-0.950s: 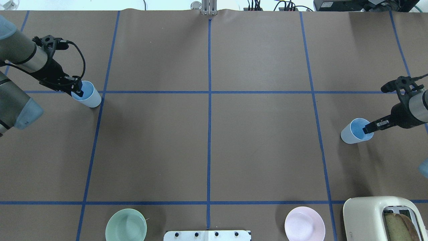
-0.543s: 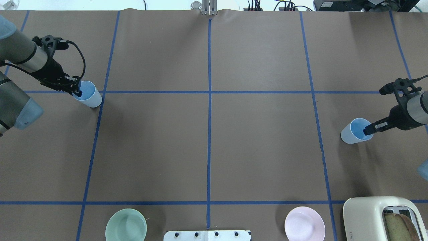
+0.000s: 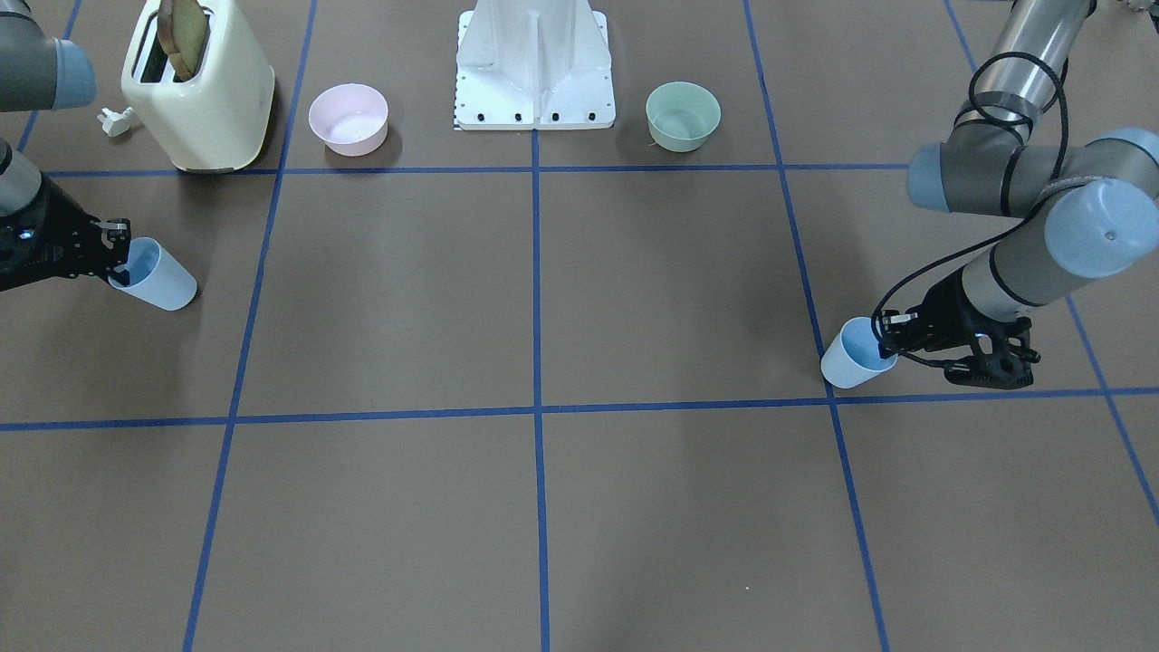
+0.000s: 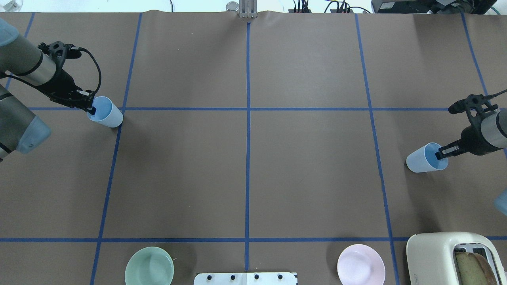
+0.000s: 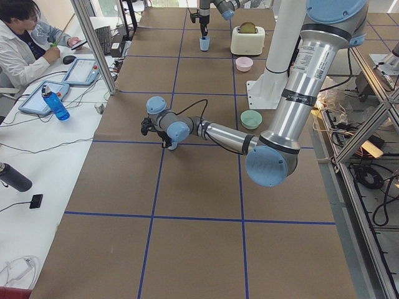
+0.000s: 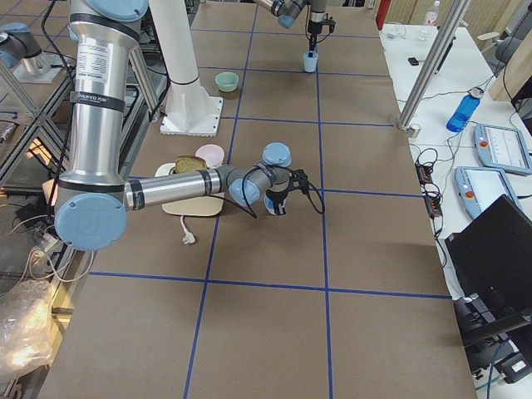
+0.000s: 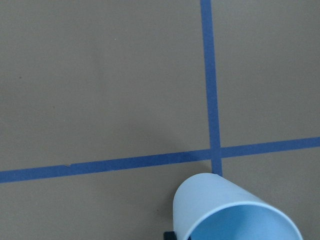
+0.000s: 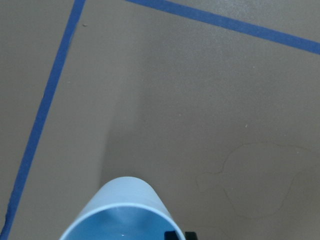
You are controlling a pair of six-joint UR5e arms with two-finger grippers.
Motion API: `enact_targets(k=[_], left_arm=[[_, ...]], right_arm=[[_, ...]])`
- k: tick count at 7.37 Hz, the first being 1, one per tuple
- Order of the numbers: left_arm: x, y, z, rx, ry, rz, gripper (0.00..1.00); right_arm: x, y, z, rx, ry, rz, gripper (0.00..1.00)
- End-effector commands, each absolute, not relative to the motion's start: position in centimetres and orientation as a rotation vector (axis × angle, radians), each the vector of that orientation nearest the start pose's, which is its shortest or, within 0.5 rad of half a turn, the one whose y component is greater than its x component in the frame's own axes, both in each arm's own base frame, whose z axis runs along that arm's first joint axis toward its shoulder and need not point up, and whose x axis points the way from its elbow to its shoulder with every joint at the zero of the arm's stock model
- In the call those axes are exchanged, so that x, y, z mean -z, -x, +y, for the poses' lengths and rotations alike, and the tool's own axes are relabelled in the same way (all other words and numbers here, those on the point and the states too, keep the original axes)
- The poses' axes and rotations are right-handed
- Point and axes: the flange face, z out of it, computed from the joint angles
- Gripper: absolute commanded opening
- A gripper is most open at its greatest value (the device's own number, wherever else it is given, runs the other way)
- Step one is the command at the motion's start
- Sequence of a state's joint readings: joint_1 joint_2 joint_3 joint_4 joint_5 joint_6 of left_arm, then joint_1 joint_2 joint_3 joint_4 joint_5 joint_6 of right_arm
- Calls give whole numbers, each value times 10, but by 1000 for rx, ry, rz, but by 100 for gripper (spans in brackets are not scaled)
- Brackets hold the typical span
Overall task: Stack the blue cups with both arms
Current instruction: 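Close the right gripper on its cup rim while the left gripper holds its cup, then lift both cups and carry them toward each other at the table center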
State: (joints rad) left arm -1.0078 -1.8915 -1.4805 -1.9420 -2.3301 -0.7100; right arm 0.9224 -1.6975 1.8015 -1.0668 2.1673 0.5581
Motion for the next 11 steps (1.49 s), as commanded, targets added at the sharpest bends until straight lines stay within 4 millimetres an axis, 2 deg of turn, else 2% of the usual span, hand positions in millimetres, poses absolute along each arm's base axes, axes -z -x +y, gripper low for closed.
enact_targets(k=[1, 3, 7, 8, 9, 10, 11], left_arm=[[-476, -286, -575, -94, -27, 933, 0], [-473, -286, -576, -93, -27, 934, 0], [-460, -286, -576, -93, -38, 940, 0], [-447, -286, -578, -80, -23, 937, 0], [-394, -290, -584, -22, 16, 935, 0], [-349, -290, -583, -5, 30, 929, 0], [-317, -291, -582, 15, 45, 926, 0]], right_arm=[[-547, 221, -420, 285, -174, -822, 9], [-540, 221, -421, 289, -179, -836, 8], [-540, 214, -424, 277, -183, -835, 7], [-538, 208, -427, 265, -184, -844, 7], [-530, 206, -434, 260, -190, -864, 7], [-511, 206, -450, 245, -185, -874, 7], [-475, 214, -469, 239, -186, -877, 7]])
